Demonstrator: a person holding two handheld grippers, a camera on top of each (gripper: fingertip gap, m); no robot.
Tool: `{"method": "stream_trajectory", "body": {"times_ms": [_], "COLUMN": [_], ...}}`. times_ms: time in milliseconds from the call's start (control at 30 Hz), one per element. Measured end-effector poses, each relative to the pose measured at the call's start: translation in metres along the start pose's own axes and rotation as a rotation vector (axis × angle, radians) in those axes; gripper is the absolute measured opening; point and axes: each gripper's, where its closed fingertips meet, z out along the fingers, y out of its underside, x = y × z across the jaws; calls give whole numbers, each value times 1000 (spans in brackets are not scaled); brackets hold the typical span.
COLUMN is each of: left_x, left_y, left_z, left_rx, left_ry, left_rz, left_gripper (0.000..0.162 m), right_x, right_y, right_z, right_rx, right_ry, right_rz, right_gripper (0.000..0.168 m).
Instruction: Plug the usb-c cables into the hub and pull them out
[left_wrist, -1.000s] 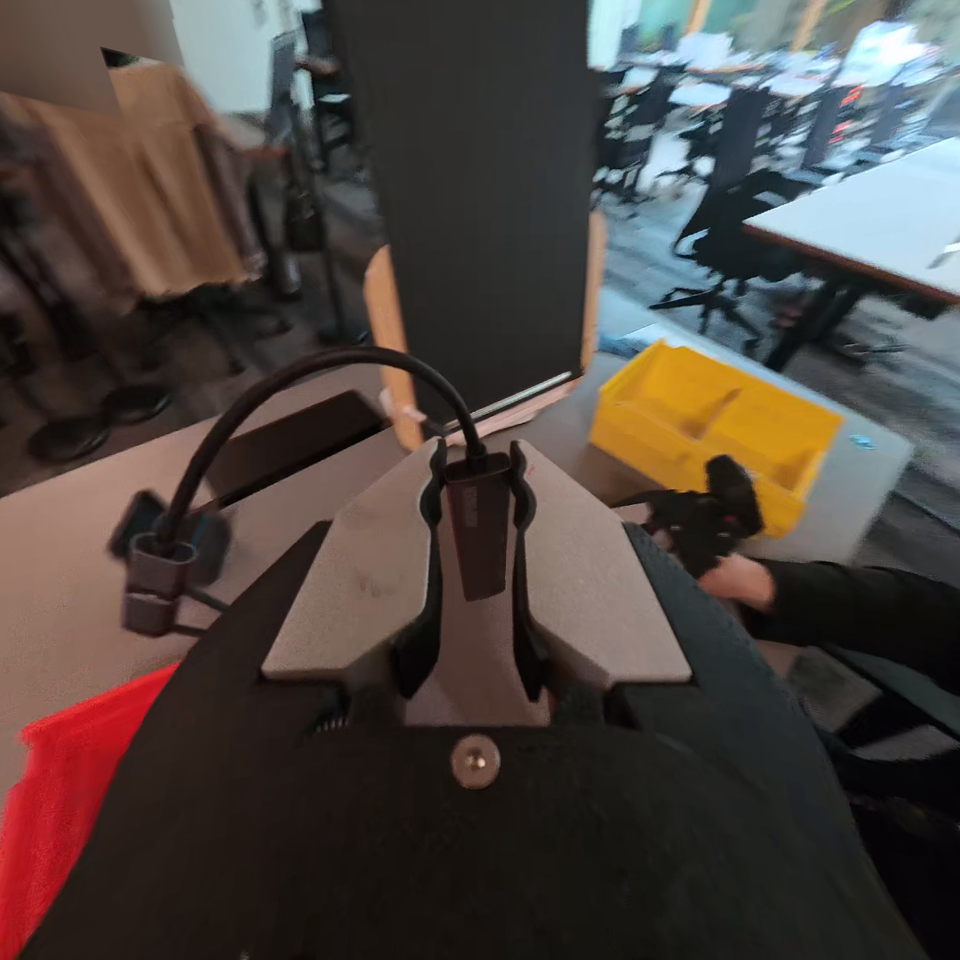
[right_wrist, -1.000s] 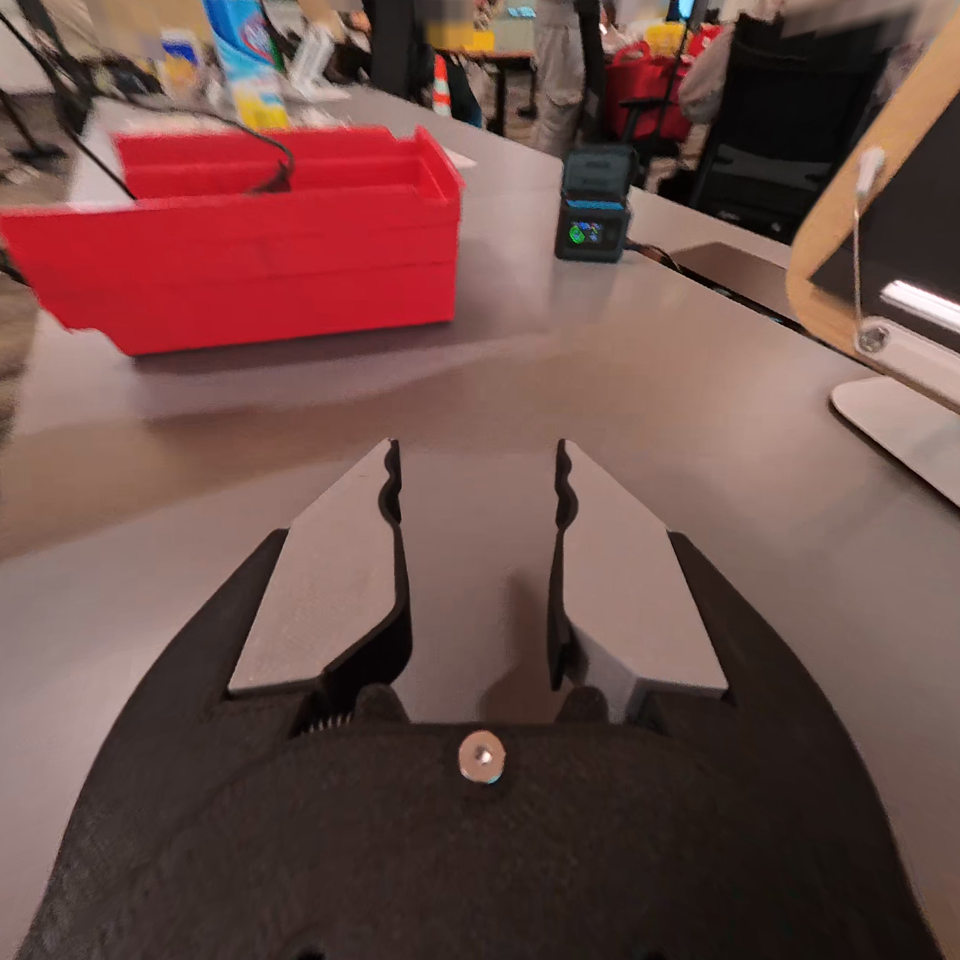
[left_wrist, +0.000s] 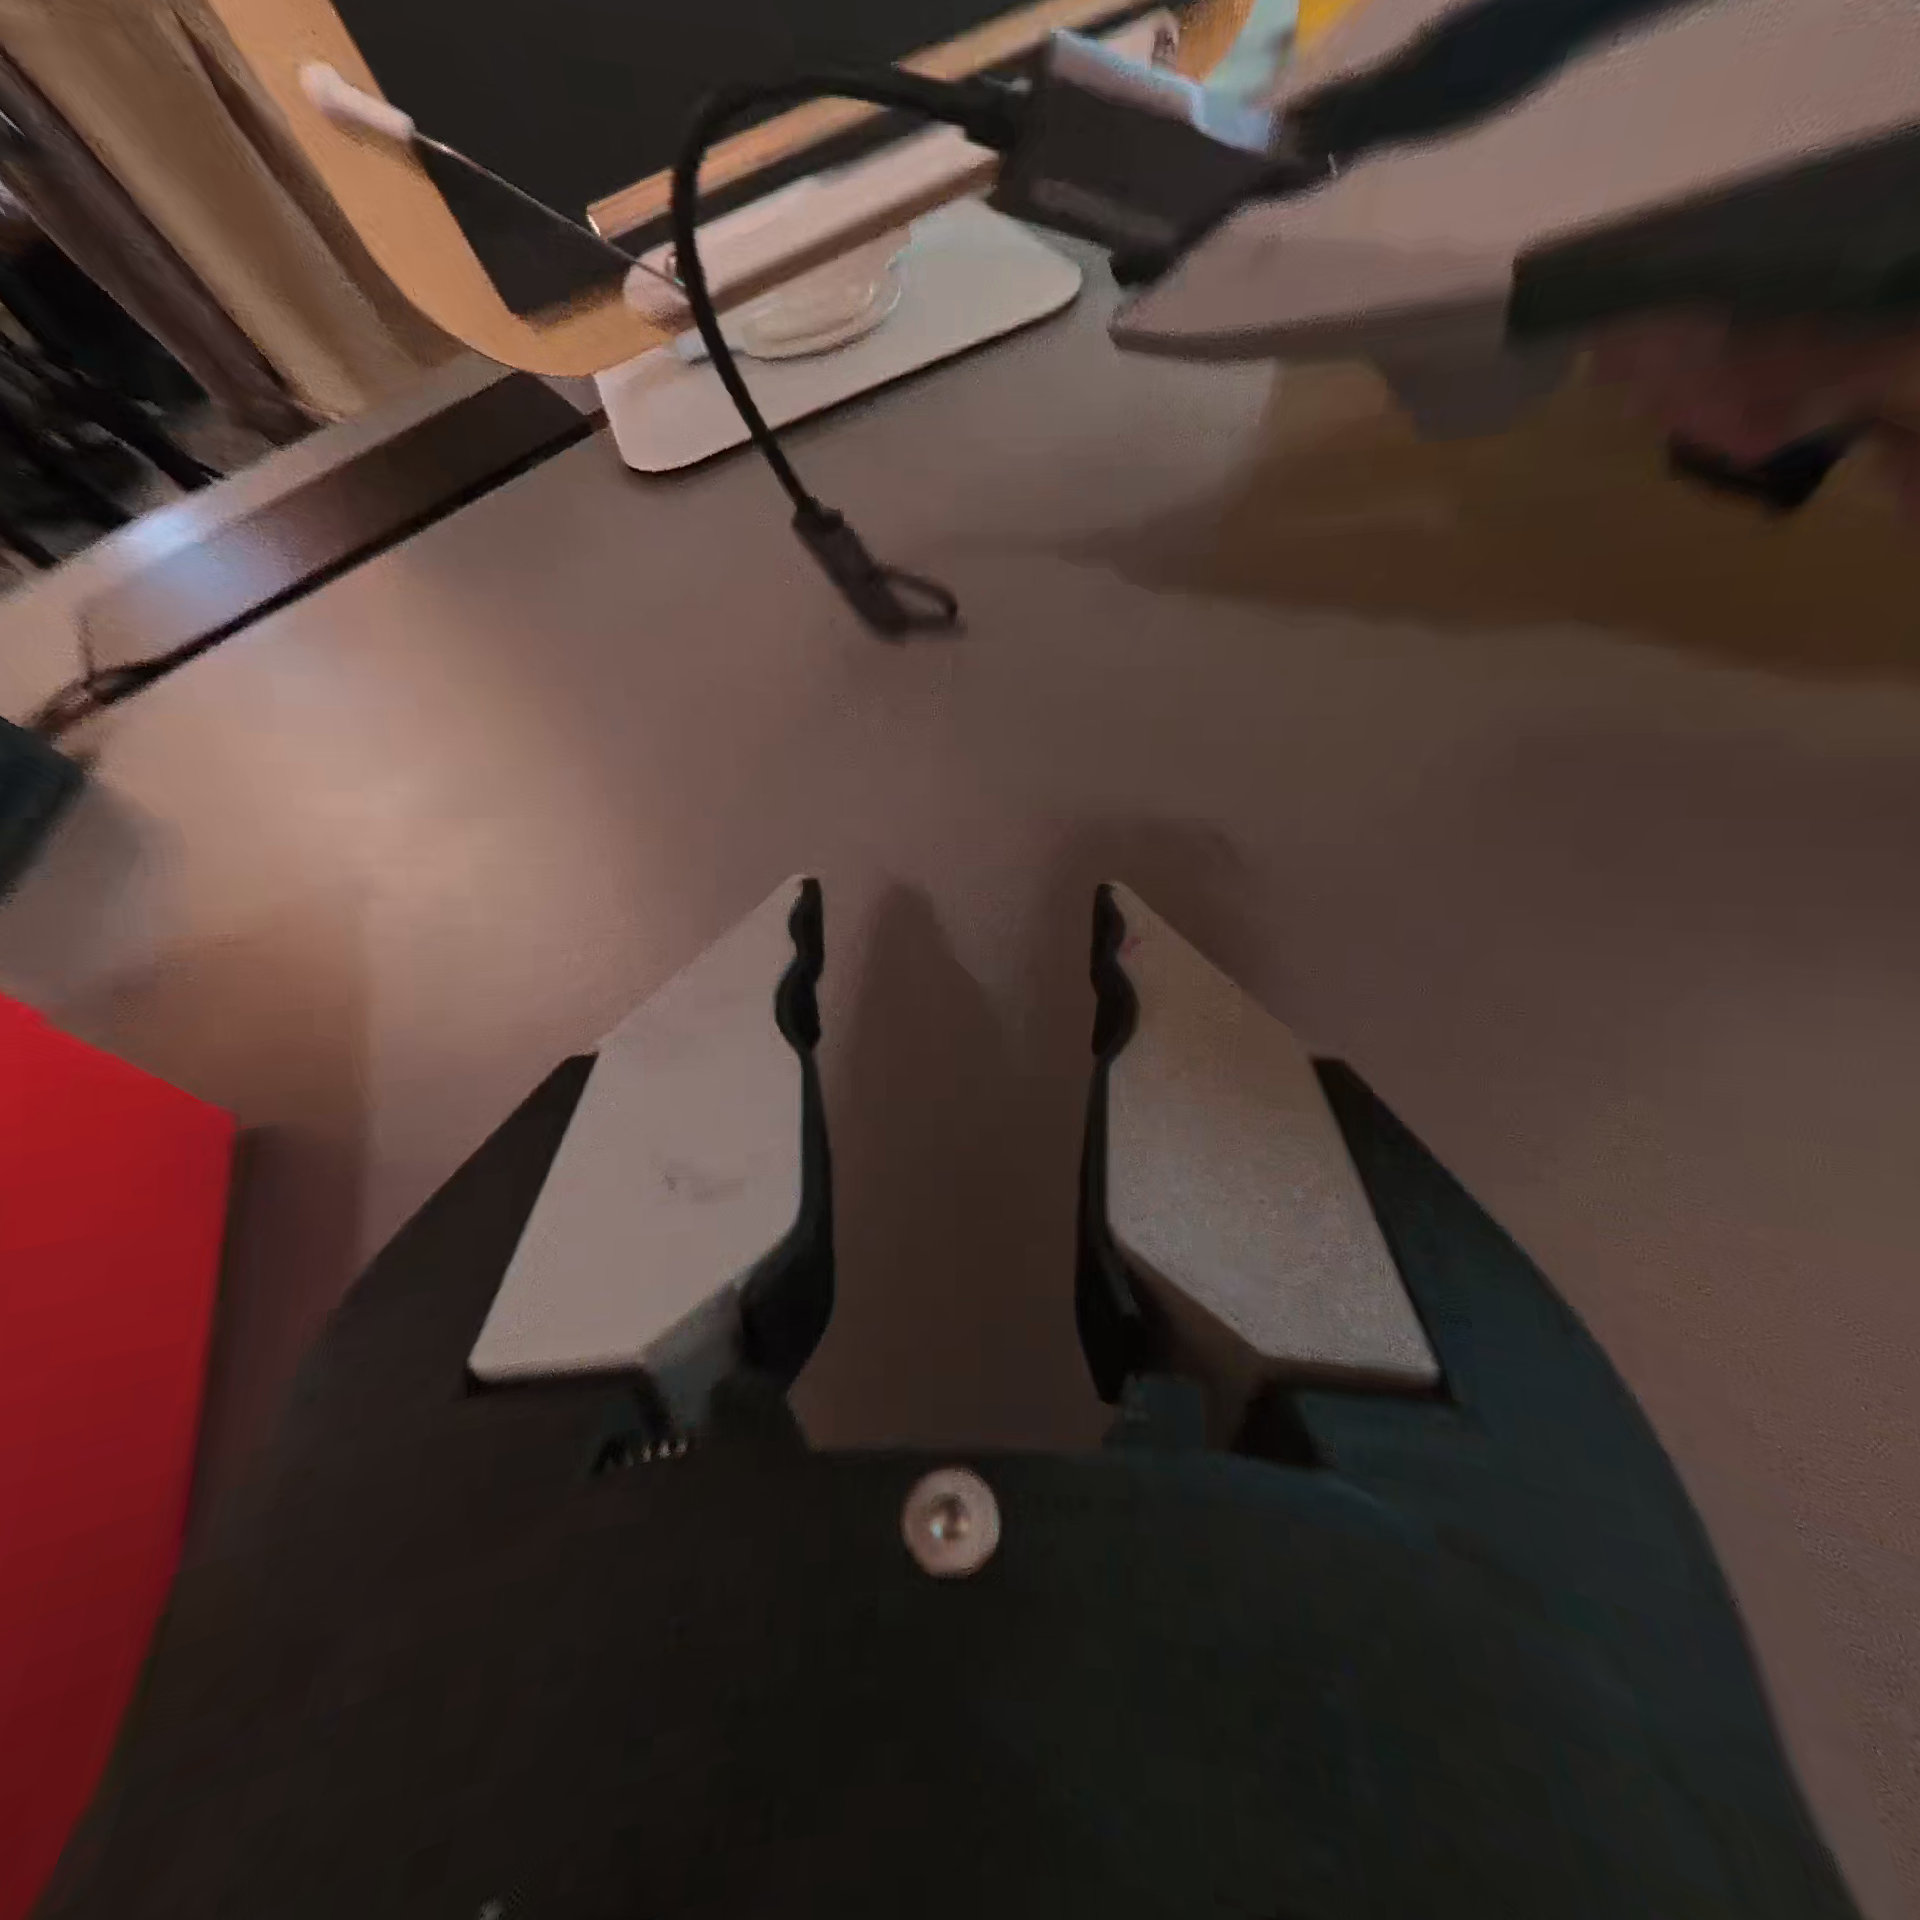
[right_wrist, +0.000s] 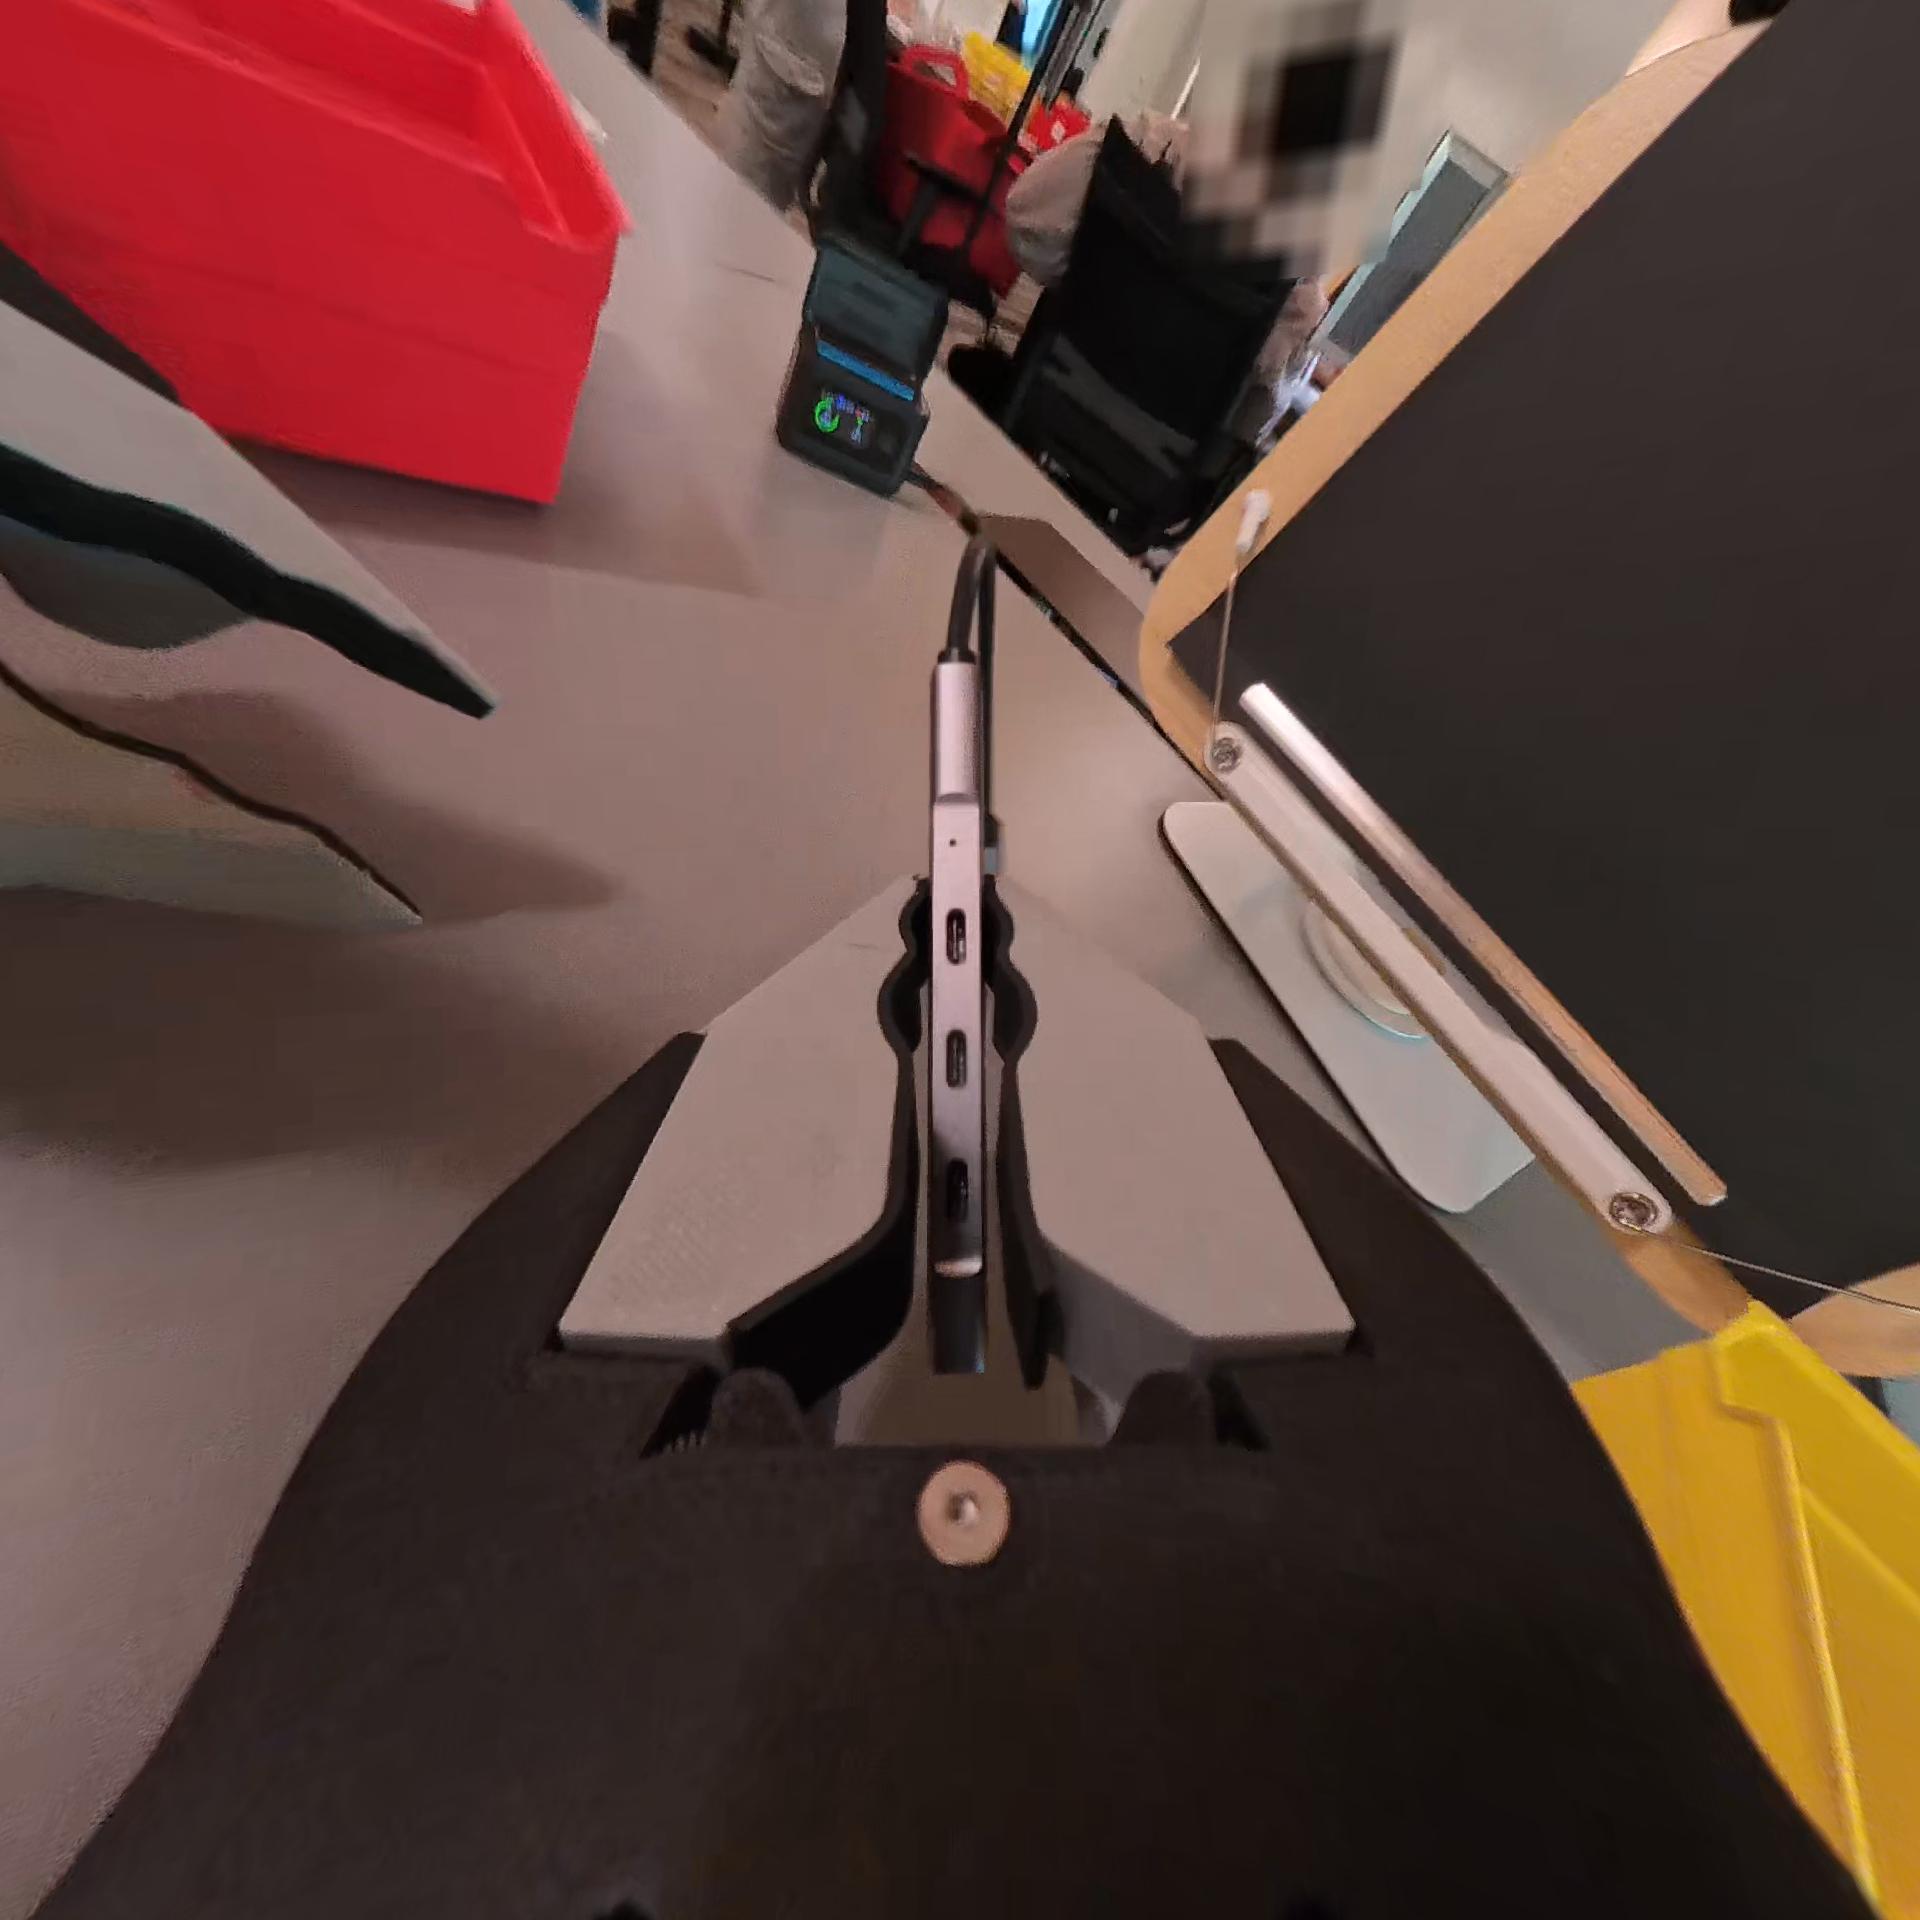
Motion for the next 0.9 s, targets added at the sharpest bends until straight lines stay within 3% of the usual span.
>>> {"method": "stream_trajectory", "body": {"times_ms": [100, 233, 400, 533, 667, 900], "left_x": [2, -3, -18, -22, -21, -22], "left_y": [6, 1, -6, -13, -19, -21], "left_z": [4, 4, -5, -14, -21, -23], "left_rx": [-31, 2, 85, 160, 213, 229], "left_ry": [-52, -79, -92, -103, -118, -138], "left_rz": [107, 98, -24, -56, -33, -22], "left_gripper": [48, 43, 40, 39, 29, 27], "right_x": [-11, -42, -81, -68, -59, -61], "right_y": [19, 45, 60, 41, 22, 21], "right_z": [9, 17, 16, 9, 5, 11], "right_rx": [-102, -218, -304, -207, -88, -75], "right_ry": [-14, -150, -438, -494, -476, -446], "right_rz": [-65, -103, 158, 336, 377, 392], "right_gripper": [5, 8, 24, 33, 40, 58]}}
